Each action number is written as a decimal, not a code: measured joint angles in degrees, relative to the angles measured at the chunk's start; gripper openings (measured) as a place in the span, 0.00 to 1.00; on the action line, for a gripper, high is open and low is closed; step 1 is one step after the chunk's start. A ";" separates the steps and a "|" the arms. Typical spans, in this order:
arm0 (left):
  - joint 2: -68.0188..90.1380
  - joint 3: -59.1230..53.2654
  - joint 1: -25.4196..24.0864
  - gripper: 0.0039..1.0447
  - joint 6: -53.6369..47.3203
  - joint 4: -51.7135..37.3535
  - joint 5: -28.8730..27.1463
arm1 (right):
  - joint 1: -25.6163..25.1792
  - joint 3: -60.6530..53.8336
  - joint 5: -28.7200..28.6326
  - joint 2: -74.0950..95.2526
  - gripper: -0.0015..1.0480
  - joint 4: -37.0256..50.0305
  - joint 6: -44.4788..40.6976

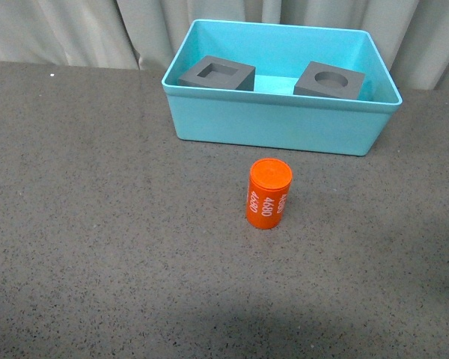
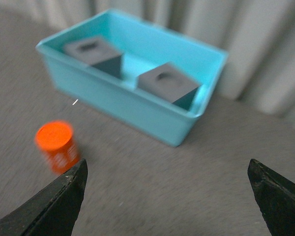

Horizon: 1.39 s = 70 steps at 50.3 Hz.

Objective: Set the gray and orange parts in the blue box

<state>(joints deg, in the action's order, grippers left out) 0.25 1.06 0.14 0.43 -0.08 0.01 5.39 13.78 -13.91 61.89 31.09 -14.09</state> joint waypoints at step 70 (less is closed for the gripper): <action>-0.02 0.00 0.00 0.94 -0.15 0.04 -0.02 | 20.55 44.50 1.46 56.17 0.57 -25.81 -4.04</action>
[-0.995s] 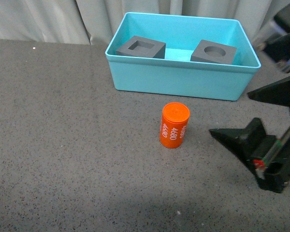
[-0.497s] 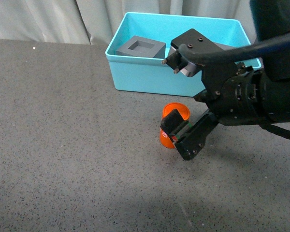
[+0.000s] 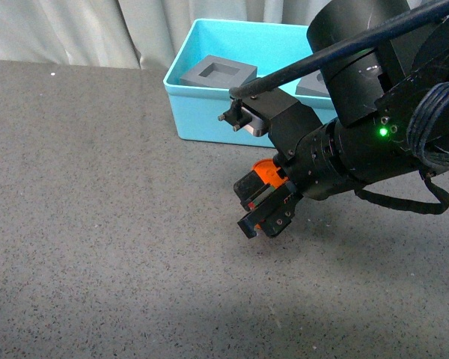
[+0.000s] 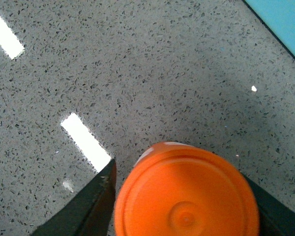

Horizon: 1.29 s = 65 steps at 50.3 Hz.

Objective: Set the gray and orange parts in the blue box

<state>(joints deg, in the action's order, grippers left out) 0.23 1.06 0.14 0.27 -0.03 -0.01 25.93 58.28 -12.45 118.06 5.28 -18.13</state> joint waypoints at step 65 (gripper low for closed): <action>0.00 0.00 0.00 0.94 0.00 0.00 -0.02 | -8.92 26.12 1.70 3.45 0.43 -5.03 12.57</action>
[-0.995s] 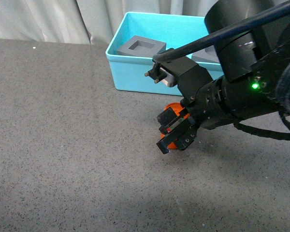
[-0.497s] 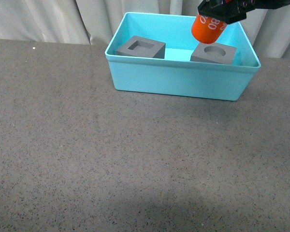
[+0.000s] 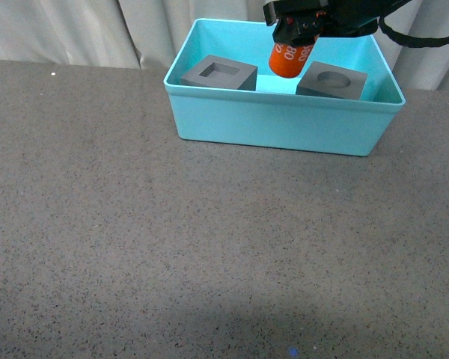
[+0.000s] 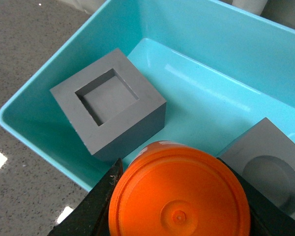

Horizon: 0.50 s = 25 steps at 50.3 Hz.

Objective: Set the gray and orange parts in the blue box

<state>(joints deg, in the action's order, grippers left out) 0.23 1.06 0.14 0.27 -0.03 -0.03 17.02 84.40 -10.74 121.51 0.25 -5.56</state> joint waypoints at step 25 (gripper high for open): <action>0.00 0.00 0.00 0.94 0.00 0.00 0.02 | 0.31 10.34 -0.39 11.61 0.43 -5.01 0.13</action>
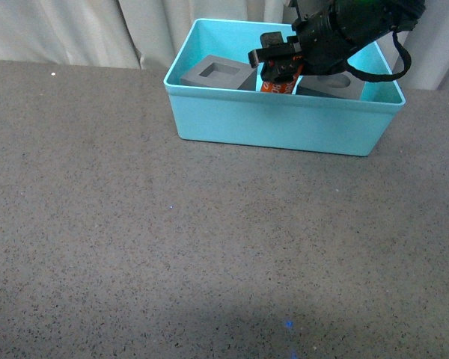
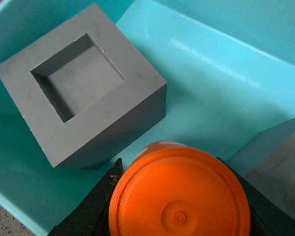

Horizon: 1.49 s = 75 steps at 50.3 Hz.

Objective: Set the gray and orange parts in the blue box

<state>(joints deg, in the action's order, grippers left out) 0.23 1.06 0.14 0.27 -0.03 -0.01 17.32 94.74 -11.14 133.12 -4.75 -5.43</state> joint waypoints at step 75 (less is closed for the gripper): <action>0.00 0.00 0.00 0.94 0.00 0.00 0.00 | -4.50 -51.52 12.15 -40.76 0.91 33.09 -1.33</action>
<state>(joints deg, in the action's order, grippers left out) 0.23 1.06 0.14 0.27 -0.03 -0.01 12.82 43.22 1.02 92.36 28.34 -6.76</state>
